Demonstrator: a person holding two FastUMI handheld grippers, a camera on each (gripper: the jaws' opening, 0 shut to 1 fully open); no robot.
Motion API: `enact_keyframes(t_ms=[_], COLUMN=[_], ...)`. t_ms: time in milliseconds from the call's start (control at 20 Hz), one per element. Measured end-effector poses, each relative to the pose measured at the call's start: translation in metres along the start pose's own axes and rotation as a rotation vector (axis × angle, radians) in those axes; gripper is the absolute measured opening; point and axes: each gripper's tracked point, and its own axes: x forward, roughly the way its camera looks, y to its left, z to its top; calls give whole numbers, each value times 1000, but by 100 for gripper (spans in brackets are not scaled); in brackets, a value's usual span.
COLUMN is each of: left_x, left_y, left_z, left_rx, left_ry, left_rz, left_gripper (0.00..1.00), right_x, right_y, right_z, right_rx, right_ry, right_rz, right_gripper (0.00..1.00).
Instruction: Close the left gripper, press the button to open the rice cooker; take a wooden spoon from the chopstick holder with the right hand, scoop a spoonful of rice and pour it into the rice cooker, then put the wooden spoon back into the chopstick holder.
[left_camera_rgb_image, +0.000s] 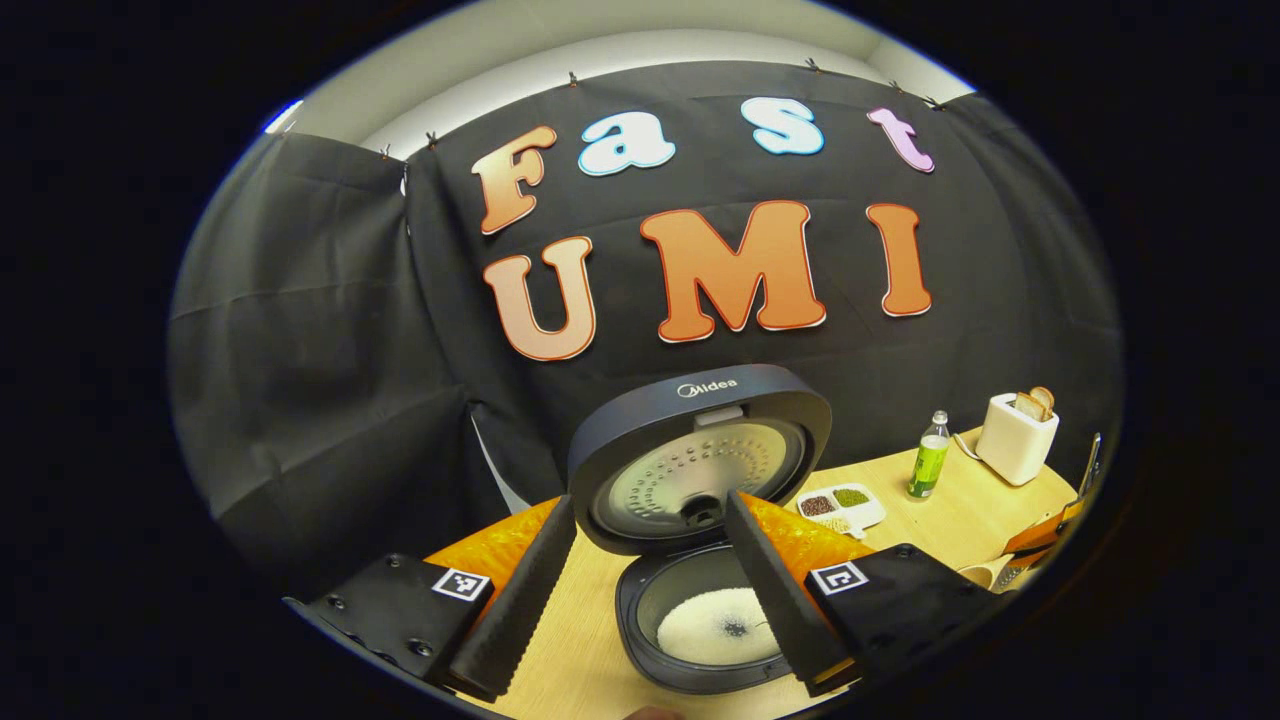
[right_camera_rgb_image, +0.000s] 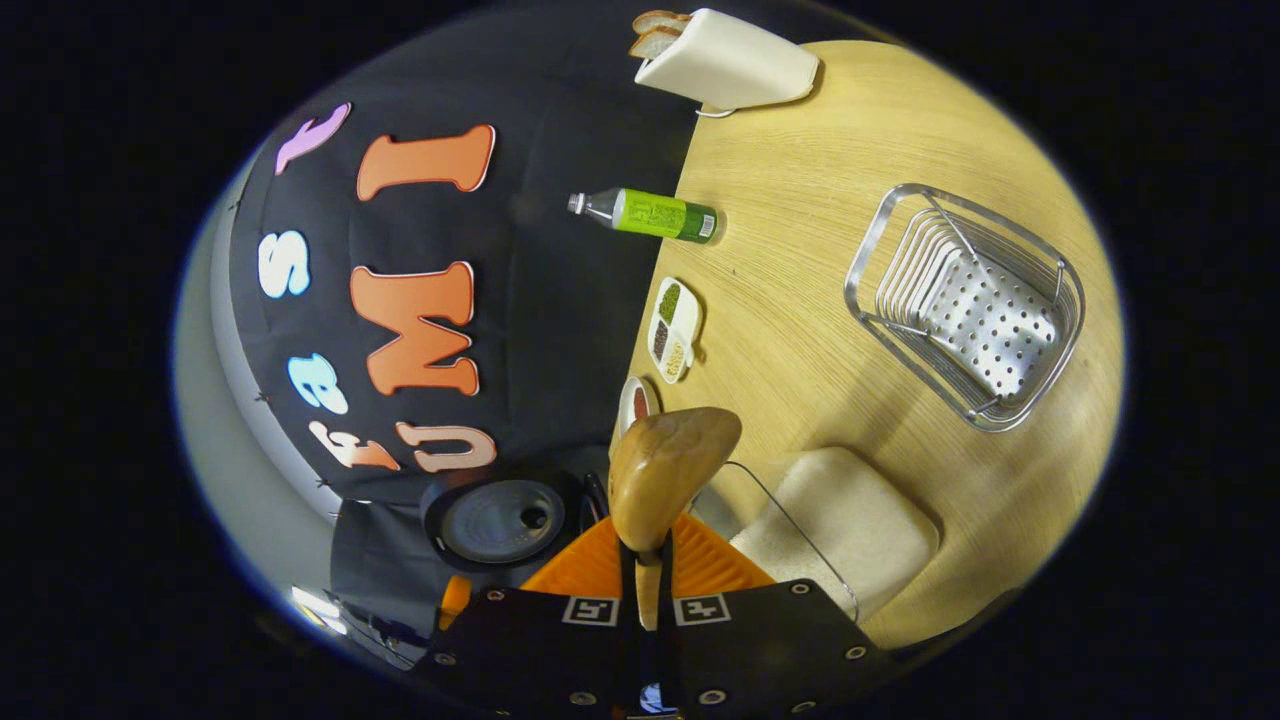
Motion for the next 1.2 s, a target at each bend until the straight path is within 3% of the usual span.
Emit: enact_keyframes(t_ms=[650,700,750,800,850,1200], left_x=[-24,-27,-31,-34,-37,-53], left_y=[23,27,32,36,40,58], left_z=[-9,-7,-7,-7,-9,-22], left_rx=[-81,-81,-81,-83,-85,-100], left_ry=[-12,-18,-23,-25,-24,-7], left_rz=[131,144,157,169,183,233], left_gripper=[100,94,94,94,100,100], right_x=[21,26,28,34,38,82], right_y=[89,98,106,112,116,133], right_z=[-9,-9,-12,-14,-17,-46], right_rx=[107,120,136,142,142,26], right_ry=[107,117,126,135,143,193], right_rz=[204,221,232,237,235,169], right_gripper=[6,6,6,6,6,6])
